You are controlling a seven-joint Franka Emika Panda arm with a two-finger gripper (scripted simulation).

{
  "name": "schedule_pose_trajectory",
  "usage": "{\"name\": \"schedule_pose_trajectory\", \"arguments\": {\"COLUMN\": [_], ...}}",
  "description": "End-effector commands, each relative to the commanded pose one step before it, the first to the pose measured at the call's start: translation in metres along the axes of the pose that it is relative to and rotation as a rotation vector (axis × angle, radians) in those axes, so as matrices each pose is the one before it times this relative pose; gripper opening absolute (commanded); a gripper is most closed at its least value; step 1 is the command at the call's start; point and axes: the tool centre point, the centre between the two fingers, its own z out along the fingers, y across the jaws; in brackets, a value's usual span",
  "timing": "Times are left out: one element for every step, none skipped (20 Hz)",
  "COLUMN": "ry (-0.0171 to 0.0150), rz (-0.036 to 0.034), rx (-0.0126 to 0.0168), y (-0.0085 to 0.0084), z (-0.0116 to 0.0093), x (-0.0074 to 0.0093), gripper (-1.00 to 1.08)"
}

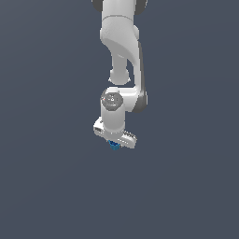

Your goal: Pick up the object and move it to a goal position.

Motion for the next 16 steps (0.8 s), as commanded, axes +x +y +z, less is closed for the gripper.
{"name": "schedule_pose_trajectory", "arguments": {"ry": [0.00221, 0.0, 0.0, 0.0, 0.0, 0.0, 0.0, 0.0, 0.0, 0.0, 0.0, 0.0, 0.0, 0.0, 0.0, 0.0], "rz": [0.00068, 0.0, 0.0, 0.0, 0.0, 0.0, 0.0, 0.0, 0.0, 0.0, 0.0, 0.0, 0.0, 0.0, 0.0, 0.0], "rx": [0.00074, 0.0, 0.0, 0.0, 0.0, 0.0, 0.0, 0.0, 0.0, 0.0, 0.0, 0.0, 0.0, 0.0, 0.0, 0.0], "y": [0.00524, 0.00253, 0.00274, 0.00295, 0.00314, 0.00331, 0.00343, 0.00353, 0.0036, 0.00366, 0.00369, 0.00371, 0.00371, 0.00371, 0.00365, 0.00342], "z": [-0.01306, -0.00597, -0.00648, -0.00697, -0.00744, -0.00786, -0.00818, -0.00844, -0.00863, -0.00877, -0.00888, -0.00895, -0.00899, -0.009, -0.0089, -0.00836], "x": [0.00689, 0.00306, 0.00333, 0.00359, 0.00385, 0.00408, 0.00427, 0.00442, 0.00455, 0.00465, 0.00474, 0.00481, 0.00487, 0.00492, 0.00492, 0.00467], "gripper": [-1.0, -1.0, -1.0, -1.0, -1.0, -1.0, -1.0, -1.0, -1.0, -1.0, -1.0, -1.0, -1.0, -1.0, -1.0, -1.0]}}
